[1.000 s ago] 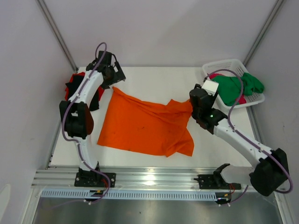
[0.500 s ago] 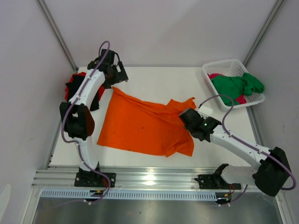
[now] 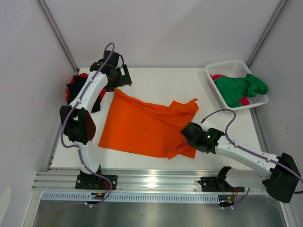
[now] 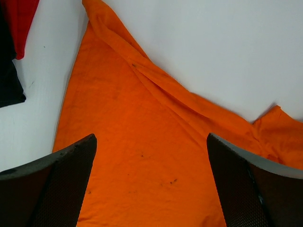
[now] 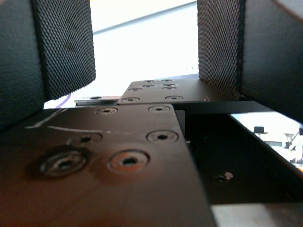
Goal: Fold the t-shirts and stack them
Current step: Flatten out the tshirt
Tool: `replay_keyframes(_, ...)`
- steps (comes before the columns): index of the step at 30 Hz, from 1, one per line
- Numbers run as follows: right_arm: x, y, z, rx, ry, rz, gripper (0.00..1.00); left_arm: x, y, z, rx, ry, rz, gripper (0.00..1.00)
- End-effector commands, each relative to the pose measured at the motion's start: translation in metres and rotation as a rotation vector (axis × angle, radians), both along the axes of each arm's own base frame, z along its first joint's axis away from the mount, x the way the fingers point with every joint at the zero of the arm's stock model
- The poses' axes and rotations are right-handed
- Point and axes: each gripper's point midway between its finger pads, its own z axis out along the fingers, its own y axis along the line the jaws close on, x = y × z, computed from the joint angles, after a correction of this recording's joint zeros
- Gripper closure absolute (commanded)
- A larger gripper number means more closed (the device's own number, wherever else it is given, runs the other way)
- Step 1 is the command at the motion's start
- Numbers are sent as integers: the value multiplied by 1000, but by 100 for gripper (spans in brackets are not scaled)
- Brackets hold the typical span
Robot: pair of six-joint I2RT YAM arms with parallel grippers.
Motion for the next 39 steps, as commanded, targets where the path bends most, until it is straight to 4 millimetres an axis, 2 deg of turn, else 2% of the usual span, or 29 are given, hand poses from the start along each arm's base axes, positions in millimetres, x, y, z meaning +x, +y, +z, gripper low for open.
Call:
replay_keyframes(1,-12,-1,-1,27,8,-38,40,-8,-2,26,5,-52,-25,0)
replay_keyframes(9,1,15,-18,72,-78,30,40,-11,0,37,18,-76,-35,1)
replay_keyframes(13,4,17,-31,46,-65,46,40,-13,0,49,15,-91,-48,1)
replay_keyframes(19,12,29,-36,44,-75,81,40,-24,-6,63,-23,-113,-83,1)
replay_keyframes(26,20,42,-38,26,-63,122,41,-31,-1,66,-6,-119,-81,1)
replay_keyframes(30,22,39,-39,10,-48,114,40,-32,1,75,2,-139,-80,0)
replay_keyframes(36,19,12,-65,-57,115,54,40,-34,5,98,14,-183,-78,0)
replay_keyframes(39,18,8,-74,-77,150,57,39,-35,6,109,10,-204,-83,1)
